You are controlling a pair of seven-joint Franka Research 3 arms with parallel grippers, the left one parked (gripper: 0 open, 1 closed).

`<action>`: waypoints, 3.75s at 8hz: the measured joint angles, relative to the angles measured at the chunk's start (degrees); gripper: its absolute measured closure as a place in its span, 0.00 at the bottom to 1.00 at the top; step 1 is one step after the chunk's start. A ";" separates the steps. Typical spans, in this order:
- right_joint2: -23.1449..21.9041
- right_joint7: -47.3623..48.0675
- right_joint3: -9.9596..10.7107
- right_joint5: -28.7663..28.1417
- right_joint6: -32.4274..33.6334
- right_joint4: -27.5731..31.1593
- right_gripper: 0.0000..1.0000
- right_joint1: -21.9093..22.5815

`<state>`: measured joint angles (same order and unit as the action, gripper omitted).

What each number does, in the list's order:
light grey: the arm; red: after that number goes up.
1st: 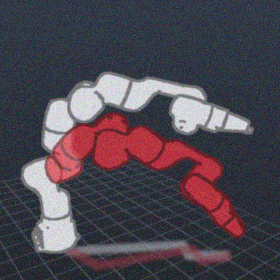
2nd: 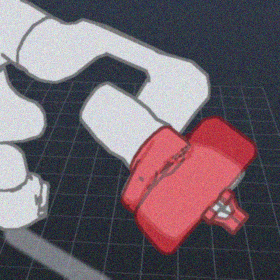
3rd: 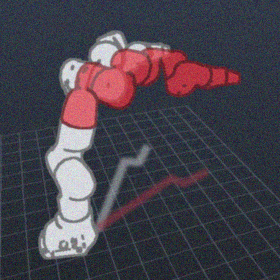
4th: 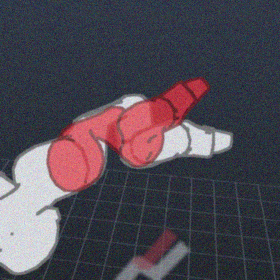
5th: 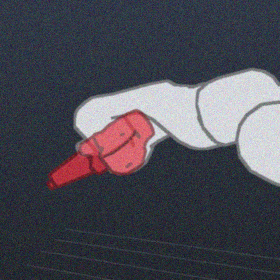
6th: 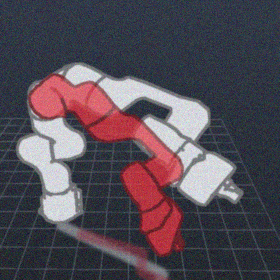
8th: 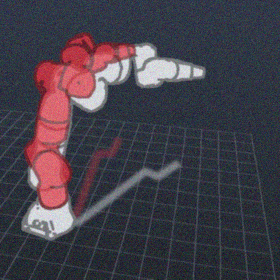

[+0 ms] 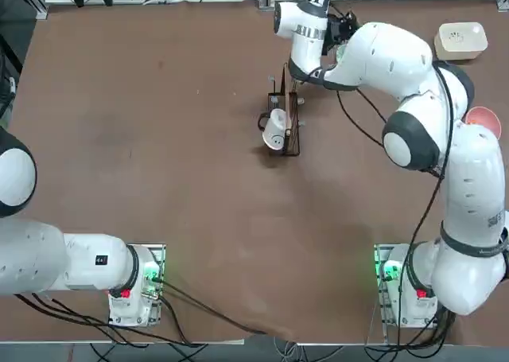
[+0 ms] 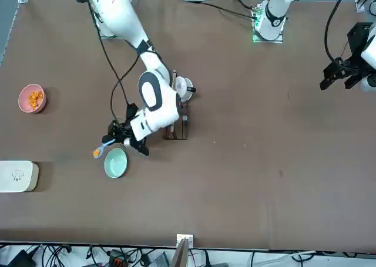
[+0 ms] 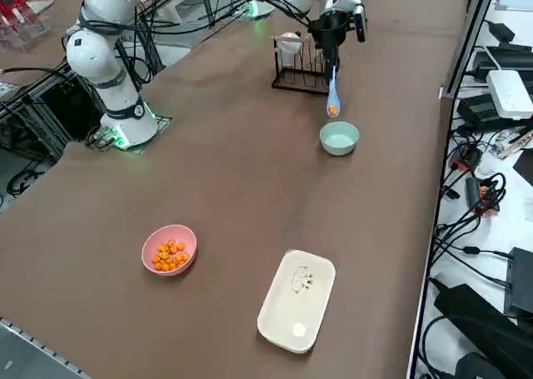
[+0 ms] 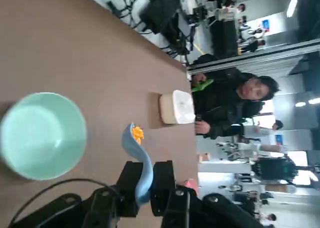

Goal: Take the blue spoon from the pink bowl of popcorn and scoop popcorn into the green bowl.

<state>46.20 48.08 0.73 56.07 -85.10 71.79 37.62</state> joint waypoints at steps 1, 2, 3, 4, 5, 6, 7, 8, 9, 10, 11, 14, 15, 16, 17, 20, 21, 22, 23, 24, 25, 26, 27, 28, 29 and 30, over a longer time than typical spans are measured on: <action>0.01 0.00 0.10 -2.75 -2.53 -0.59 0.88 -0.14; 0.02 0.00 0.23 -6.34 -5.05 -1.31 0.88 -0.45; 0.02 0.00 0.46 -9.95 -6.66 -2.08 0.88 -1.06; 0.01 -0.02 0.60 -12.80 -8.53 -2.60 0.88 -2.33; 0.01 -0.17 0.67 -16.00 -11.18 -2.98 0.88 -3.88; 0.01 -0.35 0.73 -19.80 -13.03 -3.59 0.88 -5.21; -0.06 -0.97 0.79 -24.22 -13.93 -4.57 0.88 -6.47; -0.36 -2.77 0.82 -28.40 -14.12 -5.60 0.88 -7.75; -0.96 -4.91 0.83 -30.94 -14.13 -6.19 0.88 -8.95; -1.69 -6.24 0.84 -31.93 -14.01 -6.49 0.88 -9.91; -2.57 -7.07 0.86 -32.26 -12.79 -6.56 0.88 -10.68; -4.75 -13.52 3.65 -30.76 2.93 -6.39 0.88 -12.19; -4.83 -14.69 5.67 -27.79 5.64 -5.05 0.88 -12.48; -4.86 -15.12 7.42 -24.57 6.05 -2.19 0.88 -12.84; -4.88 -15.13 8.89 -22.59 6.04 1.25 0.88 -13.32; -7.62 -15.13 13.95 -14.54 0.55 14.55 0.88 -15.15; -10.31 -15.08 16.69 -12.27 -3.91 20.94 0.88 -15.66; -13.25 -15.08 19.48 -10.90 -7.71 27.06 0.88 -16.53; -15.56 -15.08 21.41 -10.40 -9.80 31.64 0.88 -17.57; -16.83 -15.08 22.41 -10.20 -11.27 34.85 0.88 -18.57; -17.20 -14.65 22.65 -9.71 -13.90 37.55 0.88 -19.74; -17.17 -13.15 22.69 -7.63 -17.53 40.37 0.88 -21.10; -17.13 -10.55 22.75 -3.95 -20.40 43.13 0.88 -22.71; -17.10 -8.07 22.82 -0.23 -22.70 45.64 0.88 -24.72; -17.09 -6.41 22.87 1.82 -24.67 47.43 0.88 -26.78; -17.08 -5.65 22.88 2.57 -26.31 48.35 0.86 -28.18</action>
<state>29.12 42.42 23.60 58.64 -111.41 120.14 9.44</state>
